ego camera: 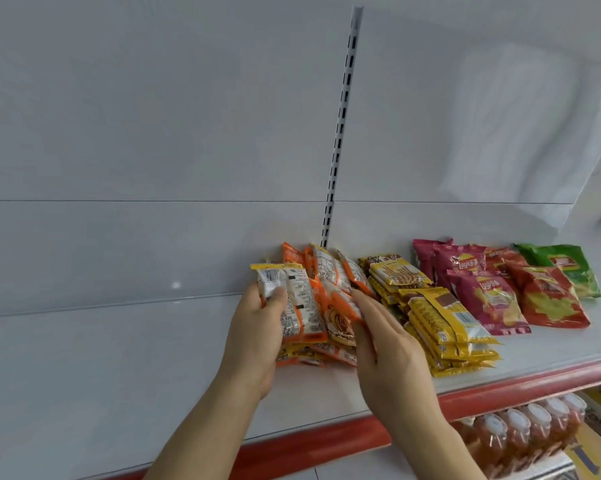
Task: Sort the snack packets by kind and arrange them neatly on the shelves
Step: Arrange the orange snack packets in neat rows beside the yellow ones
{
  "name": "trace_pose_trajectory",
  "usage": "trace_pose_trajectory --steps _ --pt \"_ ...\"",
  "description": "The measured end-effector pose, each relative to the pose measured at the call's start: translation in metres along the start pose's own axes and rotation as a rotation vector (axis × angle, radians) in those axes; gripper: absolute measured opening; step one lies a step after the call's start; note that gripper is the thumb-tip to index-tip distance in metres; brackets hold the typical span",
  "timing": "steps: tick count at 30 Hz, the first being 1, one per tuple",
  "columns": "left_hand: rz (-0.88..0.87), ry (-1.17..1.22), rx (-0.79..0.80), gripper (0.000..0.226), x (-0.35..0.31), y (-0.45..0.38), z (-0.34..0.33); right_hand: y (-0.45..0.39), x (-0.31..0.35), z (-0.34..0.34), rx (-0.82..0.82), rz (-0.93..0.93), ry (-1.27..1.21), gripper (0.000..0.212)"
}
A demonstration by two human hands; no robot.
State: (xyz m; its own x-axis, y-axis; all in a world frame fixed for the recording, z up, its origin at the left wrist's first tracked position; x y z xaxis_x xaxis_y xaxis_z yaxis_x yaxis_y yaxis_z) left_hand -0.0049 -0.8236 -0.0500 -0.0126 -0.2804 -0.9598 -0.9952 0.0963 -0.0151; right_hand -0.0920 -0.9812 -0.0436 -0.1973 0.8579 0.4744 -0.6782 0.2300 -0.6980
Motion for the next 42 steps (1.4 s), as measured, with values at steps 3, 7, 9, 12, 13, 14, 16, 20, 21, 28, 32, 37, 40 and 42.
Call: trace_pose_trajectory --steps 3,7,9,12,13,14,16,20,21,28,32,37,40,42 --pt "0.034 0.081 0.066 0.019 -0.003 0.003 -0.004 0.001 0.029 0.008 -0.123 0.115 -0.019 0.042" --pt "0.057 0.143 0.176 0.027 -0.005 0.014 -0.012 0.016 0.075 -0.025 0.158 0.28 -0.03 0.065" --pt "0.03 0.159 0.145 0.028 -0.005 0.017 -0.005 0.02 0.077 -0.03 0.264 0.199 -0.17 0.076" --pt "-0.001 0.137 0.104 0.023 -0.008 0.017 0.01 0.018 0.062 -0.016 0.182 0.057 -0.34 0.071" --pt "-0.001 0.133 0.096 0.021 -0.009 0.017 0.016 0.015 0.051 -0.012 0.12 0.013 -0.256 0.066" --pt "-0.001 0.129 0.092 0.018 -0.01 0.017 0.021 0.012 0.039 -0.009 0.099 -0.02 -0.103 0.063" --pt "0.002 0.119 0.081 0.015 -0.009 0.017 0.031 0.006 0.011 -0.018 0.235 -0.074 0.248 0.066" --pt "0.028 0.07 0.057 0.019 -0.001 0.021 0.044 0.001 -0.006 -0.031 0.323 -0.034 0.396 0.051" --pt "0.031 0.063 0.044 0.019 0.002 0.021 0.046 0.002 -0.003 -0.028 0.245 -0.001 0.376 0.044" --pt "-0.043 -0.029 -0.031 0.017 0.005 0.023 0.043 0.016 0.055 -0.005 -0.131 0.196 0.149 0.043" --pt "-0.057 -0.009 -0.041 0.061 -0.004 0.027 0.031 0.034 0.076 -0.032 0.088 0.277 0.166 0.06" --pt "-0.091 -0.077 -0.056 0.046 -0.002 0.026 0.031 0.034 0.07 -0.025 0.151 0.218 -0.09 0.068" --pt "-0.091 -0.095 -0.079 0.037 -0.001 0.024 0.038 0.022 0.043 -0.019 0.121 0.148 -0.078 0.065" --pt "-0.076 -0.088 -0.103 0.035 0.003 0.021 0.043 0.015 0.021 -0.03 0.233 0.134 0.144 0.067"
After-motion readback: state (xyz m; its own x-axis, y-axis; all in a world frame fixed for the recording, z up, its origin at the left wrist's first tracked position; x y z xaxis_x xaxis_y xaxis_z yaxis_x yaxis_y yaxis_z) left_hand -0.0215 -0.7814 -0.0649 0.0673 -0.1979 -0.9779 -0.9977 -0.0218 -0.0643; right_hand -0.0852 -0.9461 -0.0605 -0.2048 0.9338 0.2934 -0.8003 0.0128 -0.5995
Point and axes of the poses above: each hand's wrist, its own y-axis away from the middle knuckle, its own z-axis out of the back of the hand, x = y × z, the point moved 6 cm from there along -y, towards the middle knuckle, and after that the axes turned 3 degrees about -x, right-handed, at the moved point
